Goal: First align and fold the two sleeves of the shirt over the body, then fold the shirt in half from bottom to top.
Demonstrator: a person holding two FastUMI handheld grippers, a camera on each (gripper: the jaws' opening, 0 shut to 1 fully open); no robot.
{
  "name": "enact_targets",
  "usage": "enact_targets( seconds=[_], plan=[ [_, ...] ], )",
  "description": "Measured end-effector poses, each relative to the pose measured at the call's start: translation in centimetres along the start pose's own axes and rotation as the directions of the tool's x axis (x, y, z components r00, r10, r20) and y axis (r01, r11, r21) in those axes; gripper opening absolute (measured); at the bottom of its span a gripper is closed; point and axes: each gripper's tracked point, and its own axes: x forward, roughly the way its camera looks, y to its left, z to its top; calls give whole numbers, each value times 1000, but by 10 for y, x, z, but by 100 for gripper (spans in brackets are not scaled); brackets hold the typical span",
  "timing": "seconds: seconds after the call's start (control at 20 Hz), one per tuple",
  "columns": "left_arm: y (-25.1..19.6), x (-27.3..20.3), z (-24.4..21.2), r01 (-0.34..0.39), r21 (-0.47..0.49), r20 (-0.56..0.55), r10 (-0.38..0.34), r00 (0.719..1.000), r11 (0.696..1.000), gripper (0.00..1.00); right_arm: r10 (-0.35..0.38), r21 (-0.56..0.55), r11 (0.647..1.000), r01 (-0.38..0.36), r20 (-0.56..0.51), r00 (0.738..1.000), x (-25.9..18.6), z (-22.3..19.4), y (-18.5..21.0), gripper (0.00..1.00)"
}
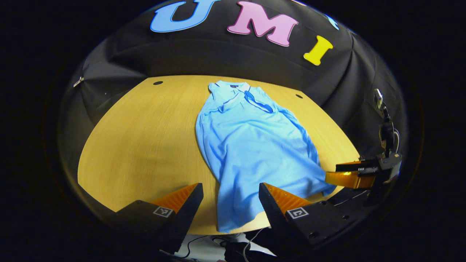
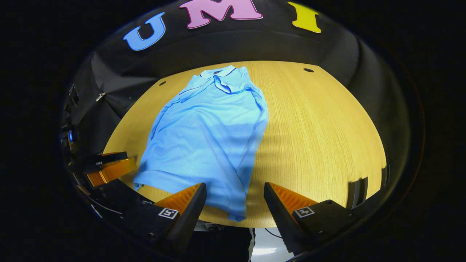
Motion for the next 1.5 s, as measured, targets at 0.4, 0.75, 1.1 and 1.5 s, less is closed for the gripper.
enact_targets(
  seconds=[0.4, 0.75, 1.1, 1.5],
  plan=[
    [-3, 10, -37, -38, -51, -50, 36, 998, 998, 98, -19, 4, 1000, 19, -28, 999, 17, -18, 5, 99],
    [-10, 18, -47, -98, 131, -45, 105, 993, 986, 99, -65, -59, 996, 63, -36, 997, 23, -21, 7, 98],
    [-21, 23, -45, -55, 138, -29, 60, 998, 989, 69, -97, -45, 995, 94, -53, 994, 23, -23, 6, 45],
    [-28, 20, -42, -18, 34, -38, 20, 999, 999, 7, -54, -76, 996, 48, -81, 995, 21, -24, 14, 5]
  ],
)
